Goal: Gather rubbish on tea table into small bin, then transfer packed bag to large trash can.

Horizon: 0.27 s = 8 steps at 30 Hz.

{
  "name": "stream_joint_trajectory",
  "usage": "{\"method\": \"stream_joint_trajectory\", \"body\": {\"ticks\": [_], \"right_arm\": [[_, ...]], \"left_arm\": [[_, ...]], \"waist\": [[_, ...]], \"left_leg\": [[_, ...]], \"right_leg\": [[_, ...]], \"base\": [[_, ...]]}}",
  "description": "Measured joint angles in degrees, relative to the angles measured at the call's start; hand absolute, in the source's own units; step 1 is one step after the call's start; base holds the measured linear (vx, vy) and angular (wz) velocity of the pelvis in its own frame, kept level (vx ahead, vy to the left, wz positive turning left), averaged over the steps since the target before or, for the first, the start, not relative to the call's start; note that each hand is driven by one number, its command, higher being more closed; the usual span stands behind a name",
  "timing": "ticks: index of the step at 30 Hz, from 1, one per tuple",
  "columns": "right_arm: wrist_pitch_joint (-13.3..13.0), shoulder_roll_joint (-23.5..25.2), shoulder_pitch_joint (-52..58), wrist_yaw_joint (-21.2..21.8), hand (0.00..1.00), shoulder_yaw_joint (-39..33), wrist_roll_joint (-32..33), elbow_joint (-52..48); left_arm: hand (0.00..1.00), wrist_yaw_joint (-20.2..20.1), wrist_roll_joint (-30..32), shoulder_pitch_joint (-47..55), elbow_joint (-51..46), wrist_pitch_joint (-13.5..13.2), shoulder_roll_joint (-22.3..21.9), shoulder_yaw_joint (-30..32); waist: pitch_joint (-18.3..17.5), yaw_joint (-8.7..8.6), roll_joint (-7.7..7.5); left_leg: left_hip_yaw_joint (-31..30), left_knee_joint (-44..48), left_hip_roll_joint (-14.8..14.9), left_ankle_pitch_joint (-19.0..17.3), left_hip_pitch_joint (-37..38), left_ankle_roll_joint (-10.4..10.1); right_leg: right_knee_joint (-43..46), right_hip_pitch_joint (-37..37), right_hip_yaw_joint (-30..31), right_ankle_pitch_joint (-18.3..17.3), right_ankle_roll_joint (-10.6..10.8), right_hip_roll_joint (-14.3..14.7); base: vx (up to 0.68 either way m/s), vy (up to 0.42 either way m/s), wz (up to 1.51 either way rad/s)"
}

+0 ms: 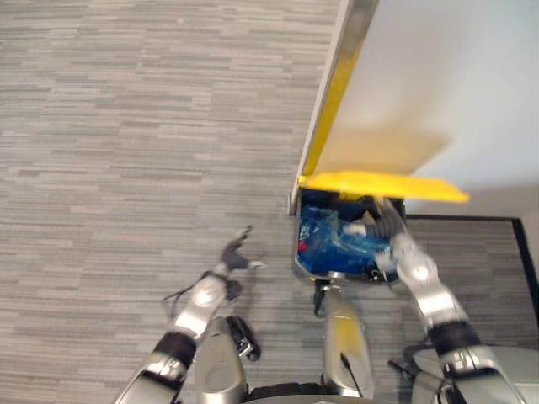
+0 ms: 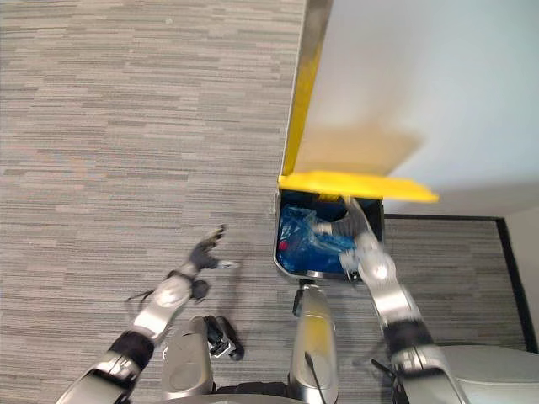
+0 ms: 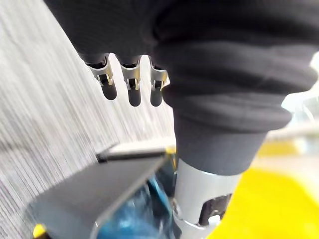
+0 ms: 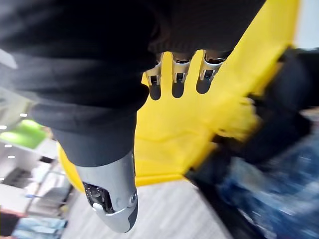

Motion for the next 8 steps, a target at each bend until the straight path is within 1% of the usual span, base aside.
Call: {"method": "stream_joint_trajectory", "body": {"ticks": [1, 2, 3, 4, 5, 6, 8], "right_arm": [[0.0, 1.2, 3.6, 0.8, 0.0, -1.6, -0.1, -0.4], [-0.1, 1.7, 5.0, 1.0, 0.0, -2.7, -0.2, -0.4], [-0.1, 1.8, 6.8, 1.1, 0.0, -4.7, -0.3, 0.1], [-0.1, 1.8, 7.0, 1.1, 0.0, -6.1, -0.3, 1.9], [-0.1, 1.8, 7.1, 1.1, 0.0, -6.7, -0.3, 2.6], [-0.1, 1.6, 7.8, 1.2, 0.0, -8.4, -0.2, 4.1], [-0.1, 1.6, 10.7, 1.4, 0.0, -9.7, -0.1, 5.4]], "left_arm": [[0.0, 0.0, -0.5, 4.1, -2.3, 0.0, -0.5, 2.2], [0.0, -0.1, -1.0, 5.6, -3.1, 0.0, -1.3, 3.2], [0.0, -0.6, -1.2, 7.2, -3.4, 0.0, -3.1, 4.9], [0.0, -1.3, -1.1, 9.1, -3.5, -0.1, -4.2, 5.7], [0.0, -1.3, -1.1, 9.4, -3.2, -0.1, -4.5, 6.0], [0.0, -1.7, -1.1, 9.5, -2.5, 0.0, -5.9, 6.5], [0.0, -2.6, -1.1, 9.4, -2.6, -0.2, -6.2, 6.6]], "waist": [[-2.2, 0.06, -0.22], [-2.8, 0.19, -0.11], [-4.1, 0.68, 1.15], [-6.0, 1.24, 1.56], [-6.5, 1.02, 1.5], [-7.6, 0.24, 2.89], [-9.0, 0.15, 3.13]], "left_leg": [[-0.5, -3.2, -1.5, 0.9, 0.0, -1.1], [-1.5, -4.5, -2.4, 1.3, -0.2, -1.9], [-3.8, -7.5, -3.9, 3.1, -0.7, -2.6], [-4.7, -10.7, -4.8, 6.5, -1.1, -2.1], [-4.2, -11.9, -4.9, 7.2, -1.0, -2.3], [-4.4, -14.0, -4.6, 8.9, -0.8, -2.5], [-4.2, -17.1, -4.6, 10.4, 0.7, -3.0]], "right_leg": [[-5.0, 3.6, 0.3, -0.2, 1.8, 0.3], [-10.2, 5.7, 0.8, -2.2, 3.5, 1.5], [-19.8, 8.7, 0.7, -3.1, 3.2, 3.7], [-28.4, 11.0, 0.7, -3.2, 2.8, 5.6], [-32.2, 12.0, 0.8, -3.3, 2.5, 6.2], [-36.3, 13.1, 0.5, -0.6, 1.9, 7.6], [-40.3, 14.9, 0.8, 1.3, 1.6, 8.9]], "base": [[0.03, -0.131, -0.18], [0.02, -0.116, -0.37], [0.01, -0.054, -0.8], [0.01, -0.049, -0.91], [0.02, -0.062, -0.69], [0.04, -0.096, -0.23], [0.04, -0.061, -0.13]]}}
